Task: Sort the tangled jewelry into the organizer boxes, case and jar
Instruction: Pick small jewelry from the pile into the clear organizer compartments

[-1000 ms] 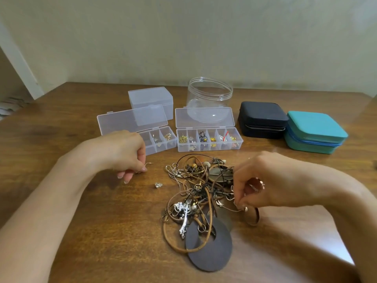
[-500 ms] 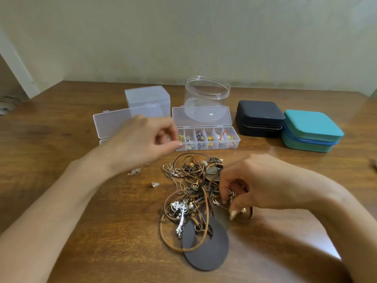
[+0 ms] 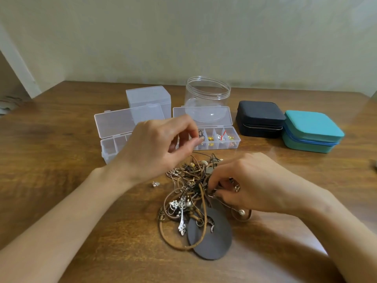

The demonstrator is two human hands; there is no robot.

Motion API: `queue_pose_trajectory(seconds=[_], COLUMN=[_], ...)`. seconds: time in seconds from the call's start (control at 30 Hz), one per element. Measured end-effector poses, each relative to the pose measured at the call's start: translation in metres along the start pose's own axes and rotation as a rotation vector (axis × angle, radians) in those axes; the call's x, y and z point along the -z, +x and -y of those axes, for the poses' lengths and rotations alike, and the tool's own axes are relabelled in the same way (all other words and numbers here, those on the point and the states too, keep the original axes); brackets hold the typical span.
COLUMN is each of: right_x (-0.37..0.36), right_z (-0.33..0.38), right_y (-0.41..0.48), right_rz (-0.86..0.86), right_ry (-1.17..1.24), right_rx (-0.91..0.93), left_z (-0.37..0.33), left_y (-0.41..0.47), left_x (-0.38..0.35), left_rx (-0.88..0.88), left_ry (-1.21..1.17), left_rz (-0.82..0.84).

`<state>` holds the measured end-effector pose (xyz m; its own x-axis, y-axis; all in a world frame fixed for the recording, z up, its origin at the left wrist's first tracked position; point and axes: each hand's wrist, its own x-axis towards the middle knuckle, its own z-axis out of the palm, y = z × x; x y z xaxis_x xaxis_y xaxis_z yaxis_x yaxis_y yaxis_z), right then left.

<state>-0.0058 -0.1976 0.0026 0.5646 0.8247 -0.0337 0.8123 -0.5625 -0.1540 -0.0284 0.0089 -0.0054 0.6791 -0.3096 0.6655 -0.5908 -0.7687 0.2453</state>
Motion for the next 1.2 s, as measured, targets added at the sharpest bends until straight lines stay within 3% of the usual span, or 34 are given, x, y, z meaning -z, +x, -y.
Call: queue_pose_trajectory(seconds=[0.17, 0.43, 0.77, 1.2], right_x=[-0.002, 0.0, -0.004, 0.004], right_z=[0.002, 0.001, 0.0, -0.002], right_y=[0.002, -0.001, 0.001, -0.006], right_rz=[-0.009, 0.036, 0.036, 0.071], right_ry=[0.013, 0.032, 0.09, -0.037], right_rx=[-0.001, 0.048, 0.084, 0.047], left_z=[0.003, 0.027, 0.031, 0.031], left_y=[0.0, 0.004, 0.004, 0.003], left_x=[0.001, 0.025, 0.025, 0.027], left_rx=[0.004, 0.201, 0.286, 0.305], left_ry=[0.057, 0.102, 0.121, 0.143], left_rz=[-0.047, -0.271, -0.289, -0.311])
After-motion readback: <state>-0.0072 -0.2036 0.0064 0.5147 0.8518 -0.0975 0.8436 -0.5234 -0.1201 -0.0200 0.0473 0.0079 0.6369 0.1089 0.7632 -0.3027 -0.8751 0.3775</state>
